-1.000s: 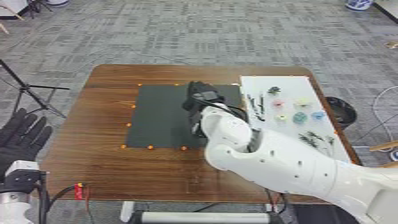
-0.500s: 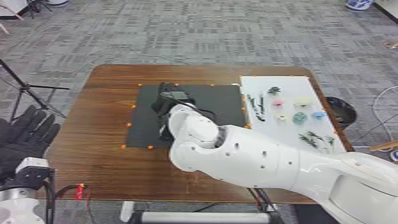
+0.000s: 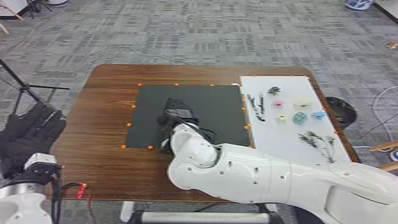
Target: Arrange flowers
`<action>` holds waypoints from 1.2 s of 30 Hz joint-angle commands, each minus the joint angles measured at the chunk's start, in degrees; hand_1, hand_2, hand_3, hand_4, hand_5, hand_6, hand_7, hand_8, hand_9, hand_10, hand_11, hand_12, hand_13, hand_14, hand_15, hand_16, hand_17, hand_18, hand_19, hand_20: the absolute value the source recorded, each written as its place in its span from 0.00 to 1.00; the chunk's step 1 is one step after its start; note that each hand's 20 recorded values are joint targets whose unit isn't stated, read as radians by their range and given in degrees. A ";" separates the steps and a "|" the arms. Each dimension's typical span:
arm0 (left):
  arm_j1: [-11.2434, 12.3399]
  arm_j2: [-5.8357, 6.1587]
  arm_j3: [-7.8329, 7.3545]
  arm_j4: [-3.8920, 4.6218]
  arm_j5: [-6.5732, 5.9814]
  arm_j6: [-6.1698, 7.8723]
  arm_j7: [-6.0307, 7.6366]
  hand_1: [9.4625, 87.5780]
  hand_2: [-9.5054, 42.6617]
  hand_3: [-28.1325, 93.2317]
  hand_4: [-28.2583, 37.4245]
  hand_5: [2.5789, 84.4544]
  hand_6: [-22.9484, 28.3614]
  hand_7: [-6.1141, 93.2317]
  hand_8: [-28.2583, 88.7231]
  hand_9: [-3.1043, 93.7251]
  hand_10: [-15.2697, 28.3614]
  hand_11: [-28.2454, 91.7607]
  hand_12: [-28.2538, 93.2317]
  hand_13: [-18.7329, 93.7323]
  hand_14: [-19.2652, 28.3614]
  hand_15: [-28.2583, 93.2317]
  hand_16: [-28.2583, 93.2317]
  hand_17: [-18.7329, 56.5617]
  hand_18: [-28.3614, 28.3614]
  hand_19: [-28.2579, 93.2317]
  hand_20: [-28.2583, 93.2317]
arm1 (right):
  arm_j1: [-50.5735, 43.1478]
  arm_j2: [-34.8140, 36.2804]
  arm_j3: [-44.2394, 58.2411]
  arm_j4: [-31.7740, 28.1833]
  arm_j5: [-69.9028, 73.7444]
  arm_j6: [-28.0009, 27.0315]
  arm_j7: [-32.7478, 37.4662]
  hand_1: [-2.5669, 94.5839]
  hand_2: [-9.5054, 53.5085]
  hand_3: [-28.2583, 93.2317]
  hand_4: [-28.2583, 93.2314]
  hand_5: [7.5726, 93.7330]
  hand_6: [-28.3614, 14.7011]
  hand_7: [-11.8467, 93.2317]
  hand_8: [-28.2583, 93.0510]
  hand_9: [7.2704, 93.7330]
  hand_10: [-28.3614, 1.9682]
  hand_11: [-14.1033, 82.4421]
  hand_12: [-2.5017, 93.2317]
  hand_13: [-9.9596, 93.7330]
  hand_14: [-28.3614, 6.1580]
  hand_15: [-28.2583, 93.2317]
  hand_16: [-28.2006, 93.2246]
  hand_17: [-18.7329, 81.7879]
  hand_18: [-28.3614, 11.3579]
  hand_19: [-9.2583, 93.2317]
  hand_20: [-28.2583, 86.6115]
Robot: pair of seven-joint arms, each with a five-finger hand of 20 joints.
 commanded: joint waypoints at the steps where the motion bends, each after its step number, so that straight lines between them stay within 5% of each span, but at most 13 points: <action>1: -0.41 0.65 0.72 0.38 0.28 -1.13 0.27 0.18 0.48 0.81 0.00 0.47 0.66 0.14 0.18 0.36 0.74 0.40 0.32 0.38 0.75 0.46 0.21 0.16 0.79 0.53 0.33 | 1.63 -1.05 0.14 0.48 5.85 -1.54 1.62 0.59 0.00 0.79 0.06 0.78 0.62 0.52 0.40 0.74 0.47 0.72 0.72 0.74 0.32 0.84 0.67 0.56 0.00 0.88 0.61; 27: -2.40 2.22 3.18 1.00 -0.05 -1.52 2.02 0.19 0.47 0.81 0.00 0.46 0.65 0.14 0.18 0.35 0.74 0.40 0.32 0.38 0.75 0.47 0.21 0.16 0.79 0.53 0.33 | 4.16 -3.53 0.49 2.41 15.43 6.05 2.98 0.60 0.00 0.79 0.04 0.77 0.62 0.53 0.38 0.74 0.46 0.72 0.71 0.74 0.33 0.84 0.67 0.56 0.01 0.89 0.60; 36: -2.27 2.08 2.64 0.92 -0.05 -1.68 2.31 0.19 0.47 0.81 0.00 0.46 0.65 0.14 0.18 0.35 0.74 0.40 0.32 0.38 0.75 0.47 0.21 0.16 0.79 0.53 0.33 | 3.91 -3.61 0.86 2.83 15.17 6.16 3.52 0.54 0.00 0.78 0.03 0.73 0.60 0.53 0.38 0.71 0.43 0.75 0.63 0.71 0.33 0.84 0.65 0.54 0.03 0.88 0.59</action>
